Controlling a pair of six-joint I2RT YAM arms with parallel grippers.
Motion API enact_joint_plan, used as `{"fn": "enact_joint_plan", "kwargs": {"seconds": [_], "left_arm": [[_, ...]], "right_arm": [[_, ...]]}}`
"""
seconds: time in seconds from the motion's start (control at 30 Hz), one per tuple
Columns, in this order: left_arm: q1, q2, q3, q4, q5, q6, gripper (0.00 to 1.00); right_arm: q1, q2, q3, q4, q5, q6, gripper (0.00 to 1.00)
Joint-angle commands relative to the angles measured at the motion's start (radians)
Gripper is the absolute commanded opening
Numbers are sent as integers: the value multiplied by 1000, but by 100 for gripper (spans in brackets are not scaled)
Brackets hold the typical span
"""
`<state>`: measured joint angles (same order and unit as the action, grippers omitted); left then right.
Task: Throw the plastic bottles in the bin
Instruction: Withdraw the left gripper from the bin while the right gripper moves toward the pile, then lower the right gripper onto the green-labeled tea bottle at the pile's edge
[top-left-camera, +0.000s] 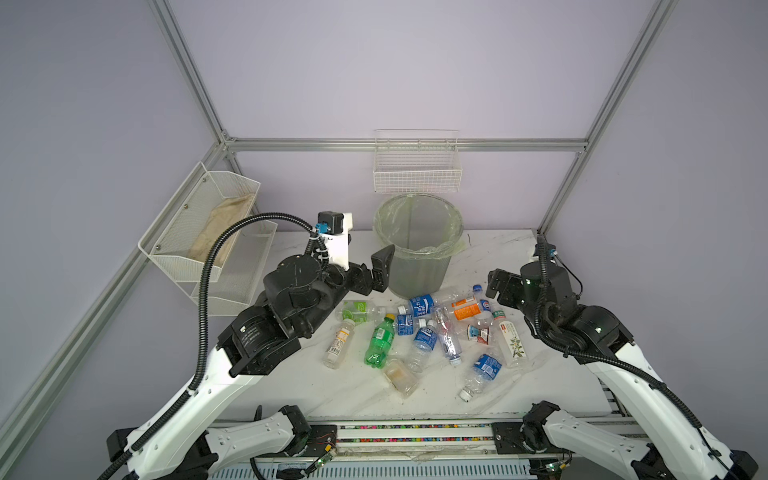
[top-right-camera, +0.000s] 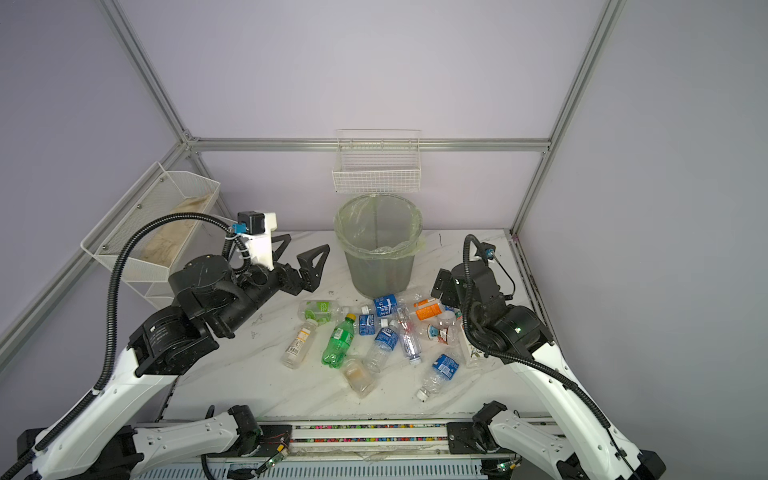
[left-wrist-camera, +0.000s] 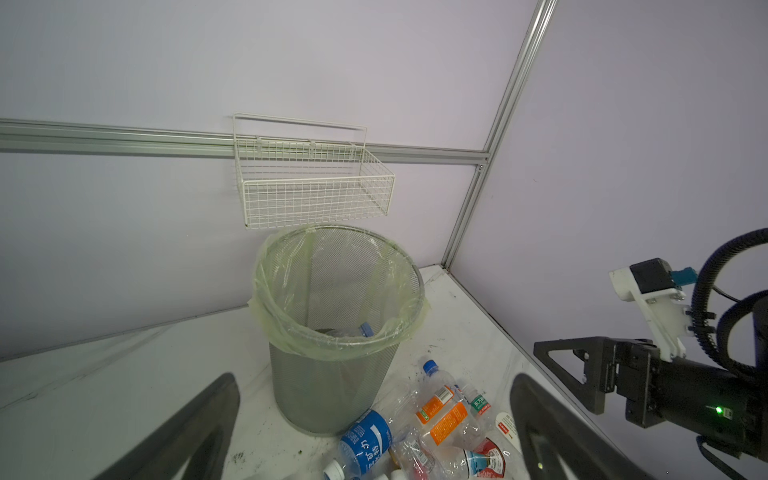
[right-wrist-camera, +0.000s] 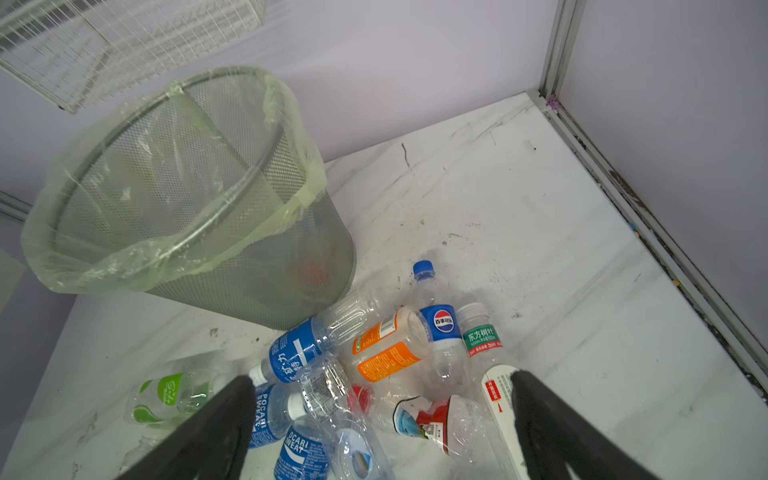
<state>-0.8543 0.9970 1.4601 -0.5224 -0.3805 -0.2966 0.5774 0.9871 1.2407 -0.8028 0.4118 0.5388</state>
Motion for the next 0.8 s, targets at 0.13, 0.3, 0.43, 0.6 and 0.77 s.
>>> {"fn": "enact_joint_plan", "kwargs": {"seconds": [0.13,0.3,0.43,0.6,0.77], "left_arm": [[-5,-88,-140,-3,-8,-90,100],[-5,-132,-226,-16,-13,-135,100],[-5,-170,-271,-41,-27,-163,100],[-5,-221,-317,-57,-35,-192,100],[-4,-252,-337,-78,-45,-202,100]], "right_arm": [[-4,74,-43,-40,-33,28,97],[-26,111,-71,-36,-17,29,97],[-65,141,-87,-32,-24,28,97],[-178,136,-129,-21,-13,36,97],[-310,173,-182,-15,-65,45,97]]}}
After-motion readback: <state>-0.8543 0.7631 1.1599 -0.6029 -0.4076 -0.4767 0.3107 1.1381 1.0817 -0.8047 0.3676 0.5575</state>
